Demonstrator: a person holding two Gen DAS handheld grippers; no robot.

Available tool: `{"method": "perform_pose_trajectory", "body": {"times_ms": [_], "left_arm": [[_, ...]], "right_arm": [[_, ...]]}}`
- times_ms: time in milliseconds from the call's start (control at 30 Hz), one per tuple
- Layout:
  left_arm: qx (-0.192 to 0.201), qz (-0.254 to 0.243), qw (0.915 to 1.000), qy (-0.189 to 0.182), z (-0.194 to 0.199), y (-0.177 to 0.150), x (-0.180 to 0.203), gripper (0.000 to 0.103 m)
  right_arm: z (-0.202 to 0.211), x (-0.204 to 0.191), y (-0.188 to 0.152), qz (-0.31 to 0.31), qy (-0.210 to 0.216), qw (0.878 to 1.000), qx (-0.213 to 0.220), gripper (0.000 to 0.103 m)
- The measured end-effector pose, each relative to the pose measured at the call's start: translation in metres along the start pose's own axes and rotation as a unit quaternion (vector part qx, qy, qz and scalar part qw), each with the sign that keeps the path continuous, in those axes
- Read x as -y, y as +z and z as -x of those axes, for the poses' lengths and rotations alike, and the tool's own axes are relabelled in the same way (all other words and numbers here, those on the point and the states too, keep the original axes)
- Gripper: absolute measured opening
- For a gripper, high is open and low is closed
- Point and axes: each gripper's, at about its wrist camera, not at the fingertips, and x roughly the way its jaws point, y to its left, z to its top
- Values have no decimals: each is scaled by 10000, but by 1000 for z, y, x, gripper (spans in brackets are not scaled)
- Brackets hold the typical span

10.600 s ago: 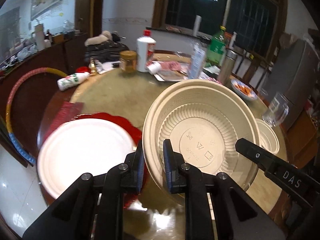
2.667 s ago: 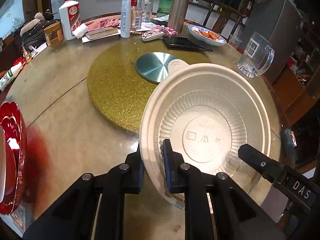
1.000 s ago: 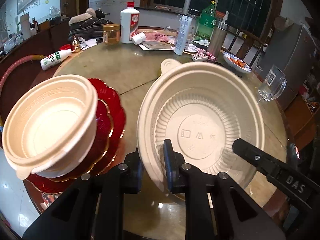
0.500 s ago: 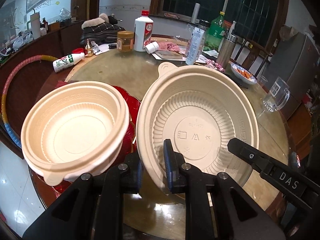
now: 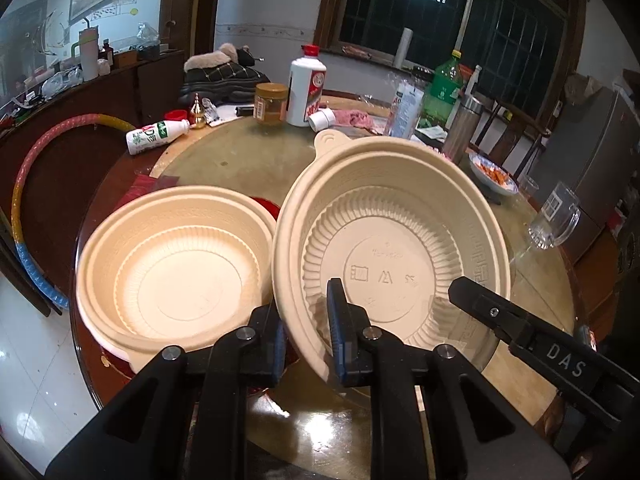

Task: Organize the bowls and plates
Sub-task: 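Lift the second beige bowl with both grippers and carry it toward the stack, then lower the second beige bowl with both grippers into the first beige bowl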

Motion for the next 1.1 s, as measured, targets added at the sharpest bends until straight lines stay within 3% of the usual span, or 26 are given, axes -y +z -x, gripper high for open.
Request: {"method": "perform_pose_trajectory", "body": {"times_ms": [500,900,1100], "left_arm": [[222,-72,9997,-104,17,11,6,16],[499,225,9984,129,40,22,-28,16],[448,436,9975,334,39,28,-55,16]], "right_arm": [[19,-7,8,97,18,9996,260,16],[7,-54,22,497,312,9980,214,16],[-16,-80,27,659,520,9964,-82,16]]}}
